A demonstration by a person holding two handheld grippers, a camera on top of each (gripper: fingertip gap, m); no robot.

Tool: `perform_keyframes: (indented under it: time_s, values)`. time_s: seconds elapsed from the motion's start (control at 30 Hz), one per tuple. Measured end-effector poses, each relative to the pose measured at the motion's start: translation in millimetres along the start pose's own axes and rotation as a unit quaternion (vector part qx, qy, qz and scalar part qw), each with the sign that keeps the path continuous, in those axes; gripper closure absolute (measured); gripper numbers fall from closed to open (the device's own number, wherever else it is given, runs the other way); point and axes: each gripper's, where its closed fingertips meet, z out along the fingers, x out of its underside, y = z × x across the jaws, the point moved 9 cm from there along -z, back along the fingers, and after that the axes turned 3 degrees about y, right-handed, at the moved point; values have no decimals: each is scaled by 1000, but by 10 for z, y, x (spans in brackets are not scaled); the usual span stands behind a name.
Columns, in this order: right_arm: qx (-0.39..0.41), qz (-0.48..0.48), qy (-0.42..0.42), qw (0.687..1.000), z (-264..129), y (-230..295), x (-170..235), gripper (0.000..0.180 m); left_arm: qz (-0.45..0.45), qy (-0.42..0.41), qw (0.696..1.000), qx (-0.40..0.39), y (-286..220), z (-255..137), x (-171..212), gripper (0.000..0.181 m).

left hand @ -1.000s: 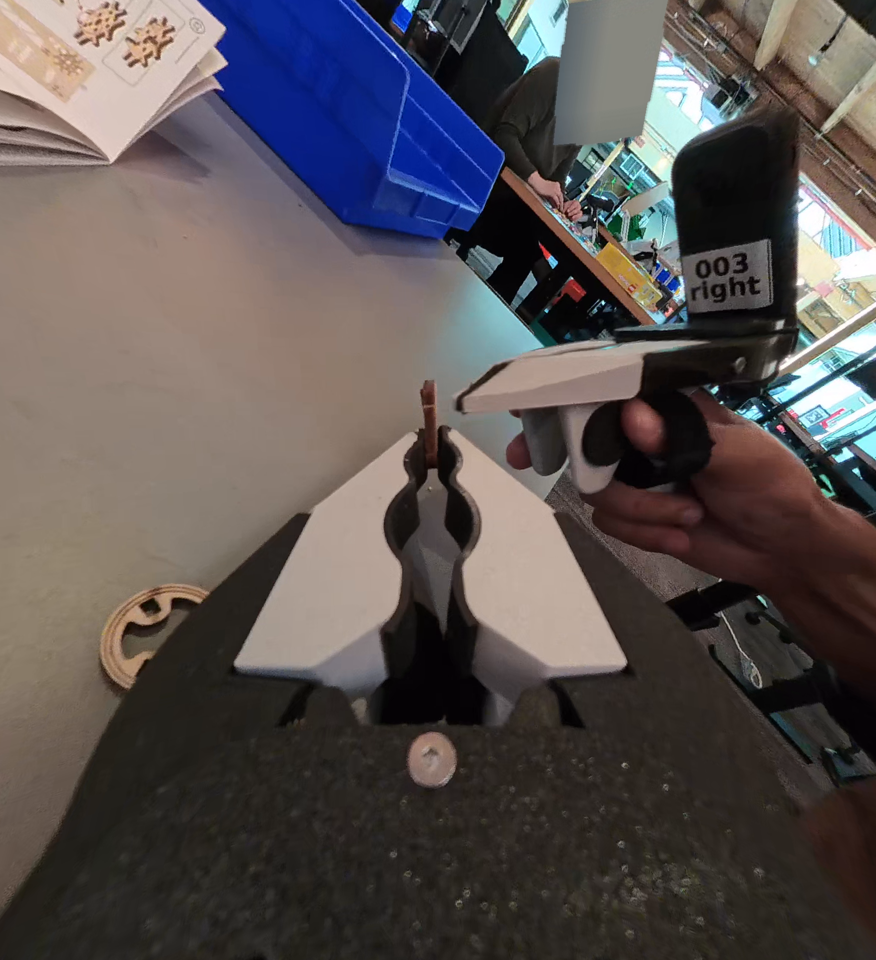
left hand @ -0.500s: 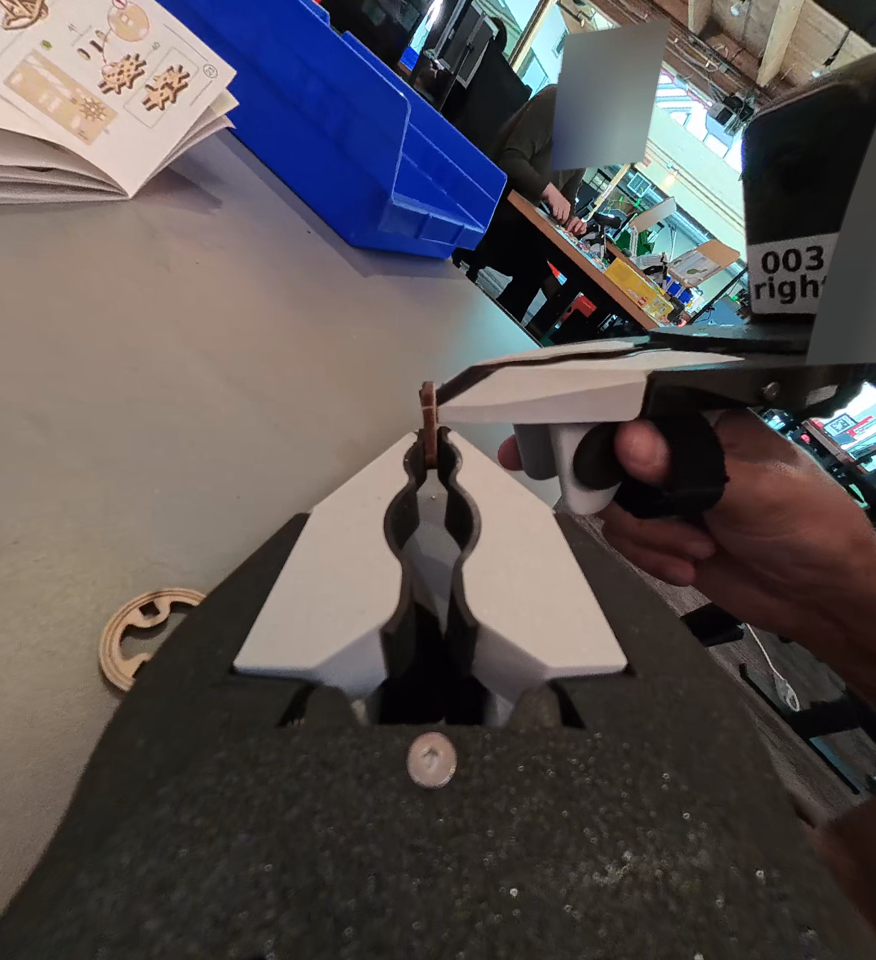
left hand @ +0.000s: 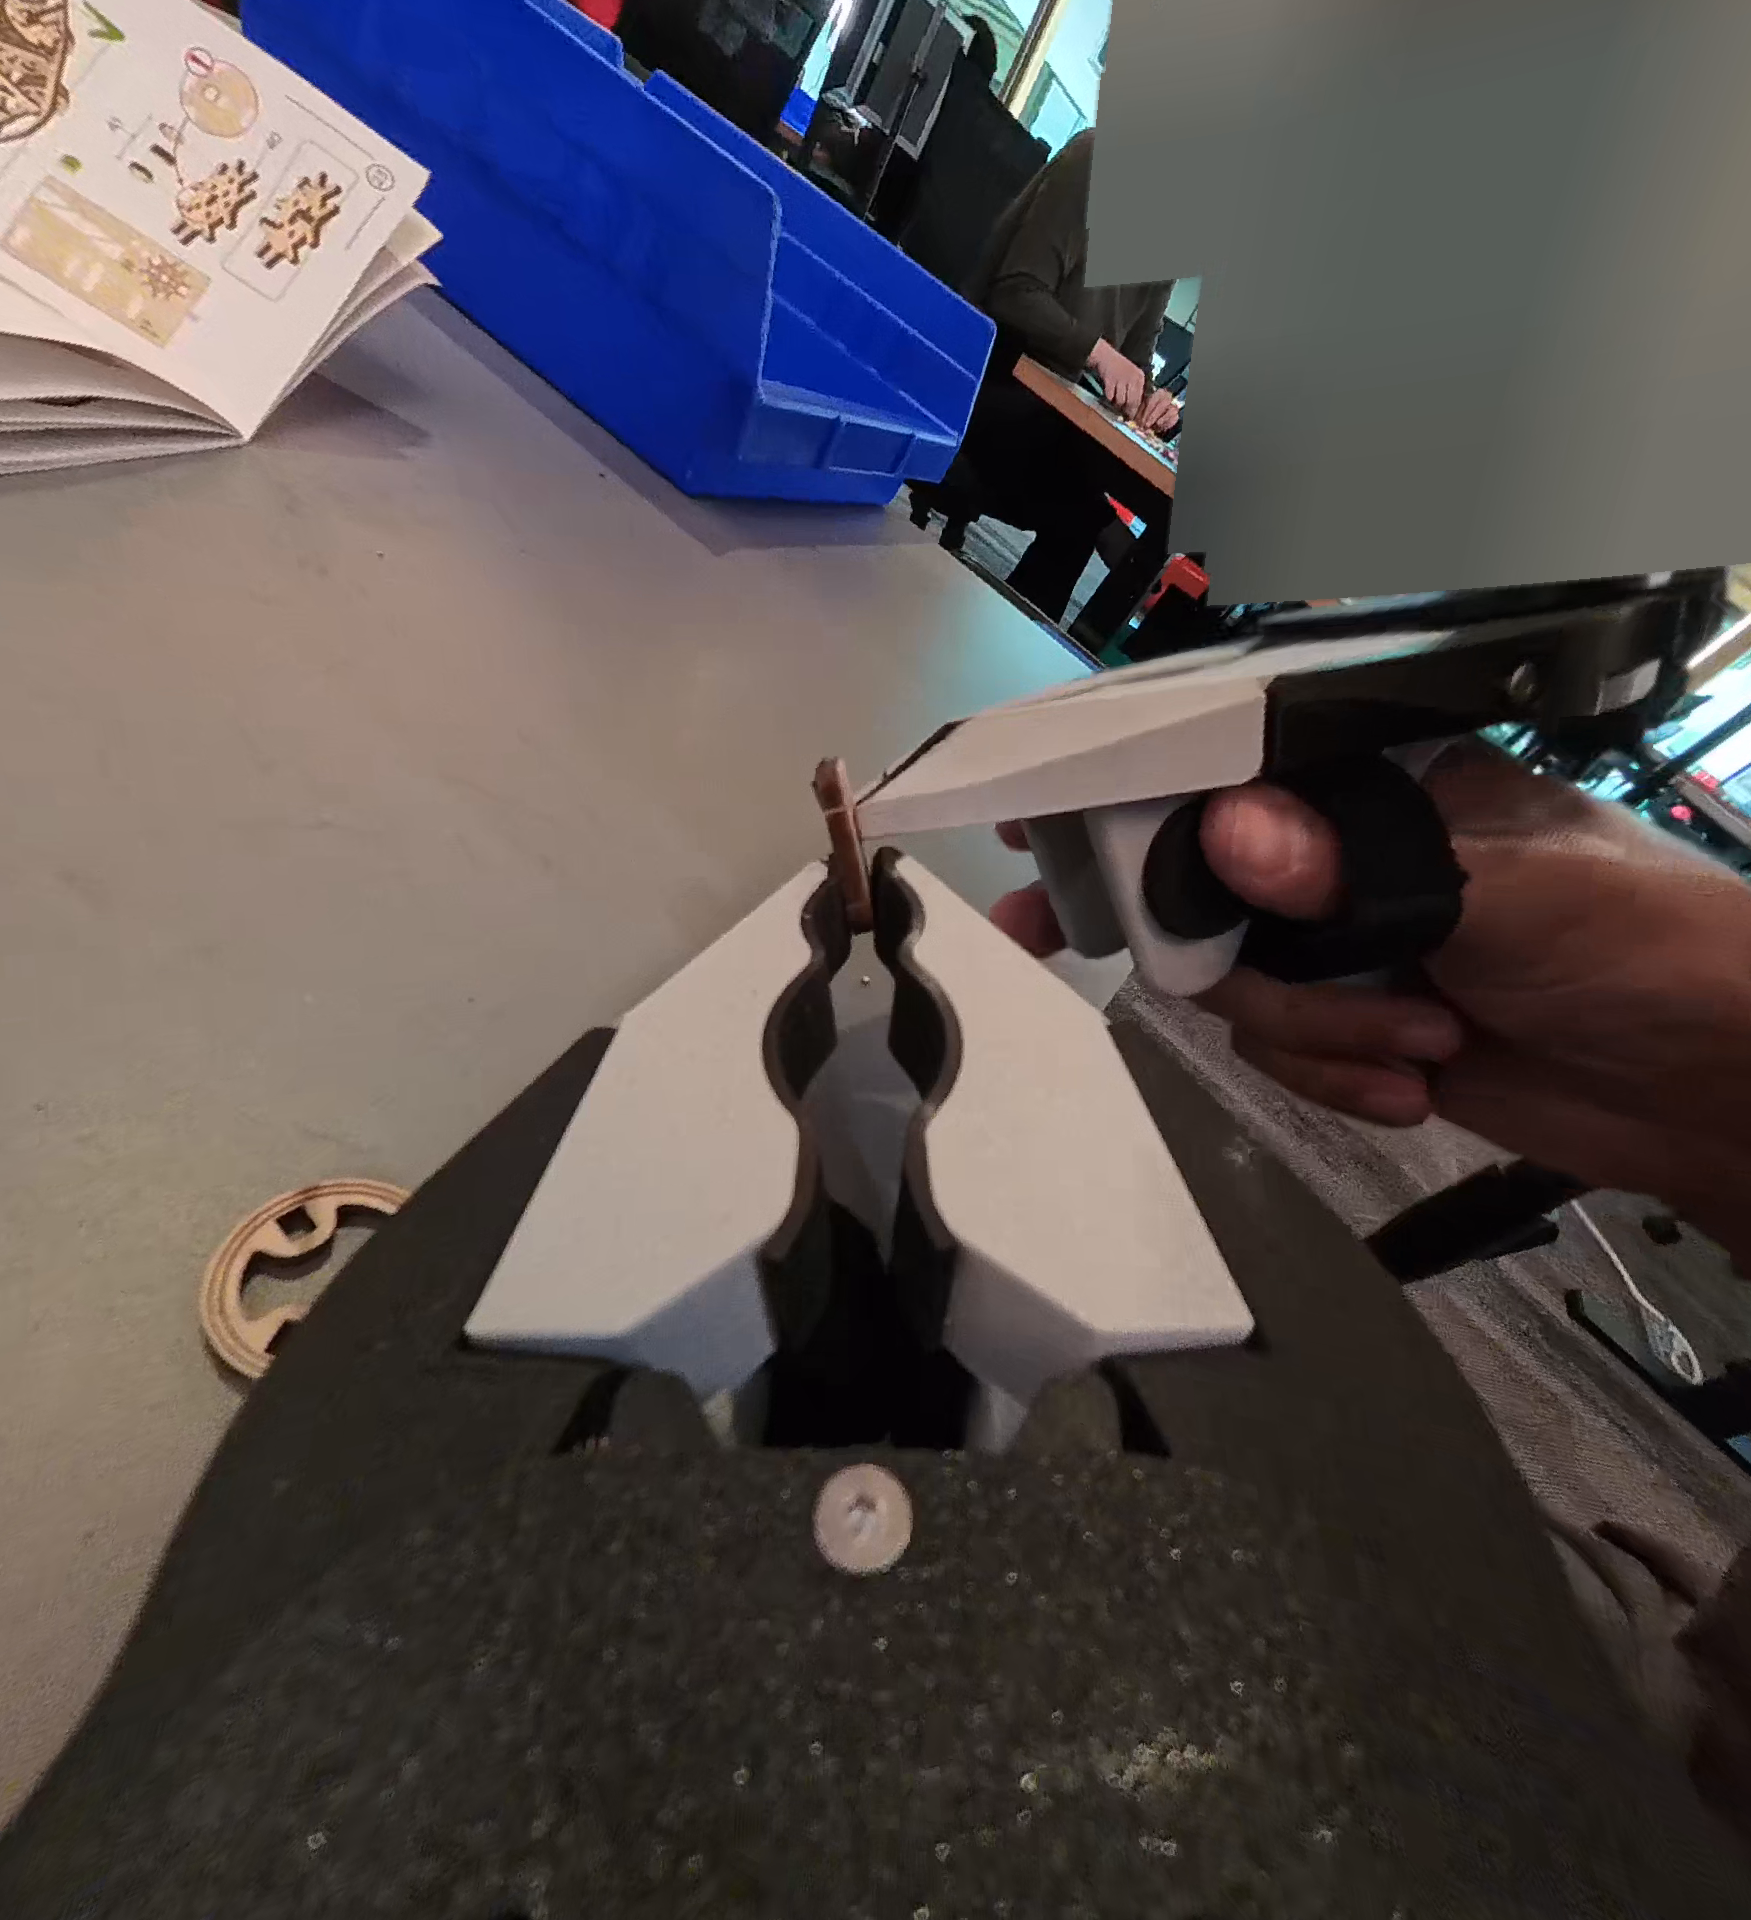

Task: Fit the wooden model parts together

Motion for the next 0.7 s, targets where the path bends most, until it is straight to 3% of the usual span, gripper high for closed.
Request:
perform_keyframes:
  time_s: [0.33,0.47,0.53,0.7]
  values:
    - [-2,41,76,996,8,-25,-122,179,33,7,999,-28,-41,10,7,176]
    - [-46,62,66,995,-22,-100,-96,177,-18,8,1000,18,7,8,-10,179]
    - [-35,59,70,995,-42,-162,-79,156,-26,11,999,35,-10,10,3,179]
    - [-95,65,43,992,-1,-143,-30,171,-45,4,998,49,1,-17,14,179]
